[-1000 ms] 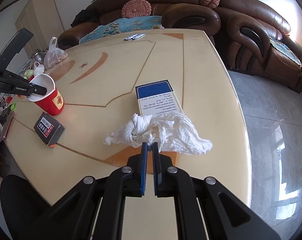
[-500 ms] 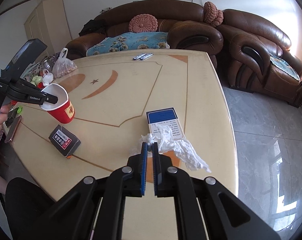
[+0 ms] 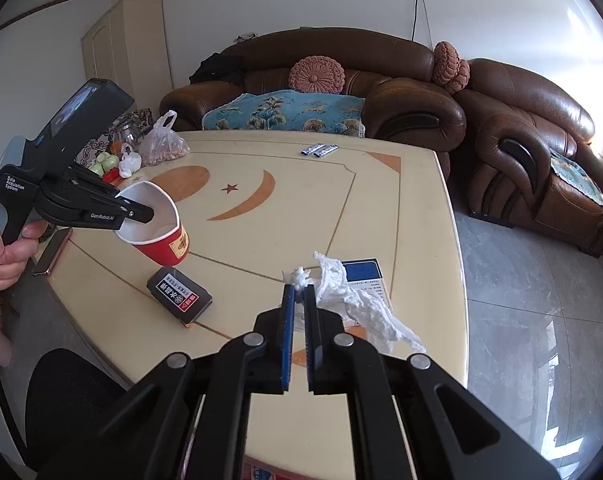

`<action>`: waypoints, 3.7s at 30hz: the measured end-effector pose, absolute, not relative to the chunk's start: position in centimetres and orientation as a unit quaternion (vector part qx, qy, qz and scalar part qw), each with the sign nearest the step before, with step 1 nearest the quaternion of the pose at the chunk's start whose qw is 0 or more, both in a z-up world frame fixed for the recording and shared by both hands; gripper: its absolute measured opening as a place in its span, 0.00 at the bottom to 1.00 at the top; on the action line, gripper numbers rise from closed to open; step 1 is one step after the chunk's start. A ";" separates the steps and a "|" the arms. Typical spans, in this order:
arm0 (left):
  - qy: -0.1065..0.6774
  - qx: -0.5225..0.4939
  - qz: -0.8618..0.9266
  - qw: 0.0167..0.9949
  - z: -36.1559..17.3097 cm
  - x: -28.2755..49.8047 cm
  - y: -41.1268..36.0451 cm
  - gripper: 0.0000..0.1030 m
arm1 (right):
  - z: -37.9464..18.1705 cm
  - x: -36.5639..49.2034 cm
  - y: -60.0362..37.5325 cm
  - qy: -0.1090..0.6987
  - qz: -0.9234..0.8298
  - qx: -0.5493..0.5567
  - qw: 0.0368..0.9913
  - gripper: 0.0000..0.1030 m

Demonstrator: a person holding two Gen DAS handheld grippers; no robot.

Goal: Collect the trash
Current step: 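Carry the cup with the left tool while the right tool carries the tissue to the bin, then open the left tool over the bin while the right tool releases the tissue, then raise both tools back above the table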

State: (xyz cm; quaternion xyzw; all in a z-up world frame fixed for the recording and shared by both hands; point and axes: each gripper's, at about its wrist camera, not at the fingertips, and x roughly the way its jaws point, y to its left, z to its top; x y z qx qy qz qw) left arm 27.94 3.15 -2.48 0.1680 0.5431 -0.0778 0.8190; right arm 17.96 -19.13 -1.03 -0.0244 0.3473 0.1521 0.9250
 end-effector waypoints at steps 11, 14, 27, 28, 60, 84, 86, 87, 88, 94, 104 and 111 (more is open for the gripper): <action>0.537 0.169 -0.115 0.819 -1.6 22.0 2.0 0.06 | 1.9 12.7 -18.2 0.336 0.161 -0.044 0.927 0.05; 0.535 0.175 -0.124 0.817 -1.7 19.9 1.6 0.06 | 2.0 10.9 -17.8 0.339 0.164 -0.046 0.925 0.05; 0.544 0.179 -0.151 0.806 -4.8 12.6 0.4 0.06 | 0.3 3.9 -16.9 0.367 0.169 -0.046 0.913 0.05; 0.545 0.179 -0.151 0.805 -5.2 12.3 0.3 0.06 | 0.0 3.5 -16.9 0.371 0.170 -0.046 0.912 0.05; 0.620 0.184 -0.207 0.734 -21.6 7.7 -3.4 0.06 | -14.8 1.7 -16.4 0.499 0.161 -0.030 0.851 0.05; 0.704 0.190 -0.216 0.649 -33.0 9.8 -5.6 0.06 | -26.0 6.3 -16.5 0.597 0.163 -0.024 0.785 0.06; 0.709 0.188 -0.215 0.645 -33.5 10.1 -5.6 0.06 | -26.3 6.5 -16.4 0.601 0.164 -0.024 0.782 0.06; 0.712 0.185 -0.214 0.642 -33.6 10.2 -5.6 0.06 | -26.5 6.5 -16.3 0.602 0.165 -0.024 0.781 0.06; 0.715 0.183 -0.213 0.640 -33.8 10.4 -5.6 0.06 | -26.6 6.6 -16.3 0.603 0.165 -0.025 0.780 0.06; 0.717 0.182 -0.213 0.638 -34.1 10.7 -5.5 0.06 | -27.4 7.0 -16.2 0.613 0.163 -0.032 0.773 0.06; 0.720 0.180 -0.216 0.635 -34.3 10.7 -5.7 0.06 | -27.2 7.1 -16.1 0.604 0.154 -0.043 0.781 0.55; 0.713 0.184 -0.219 0.641 -33.9 10.9 -5.6 0.28 | -27.1 7.2 -16.3 0.607 0.150 -0.035 0.779 0.56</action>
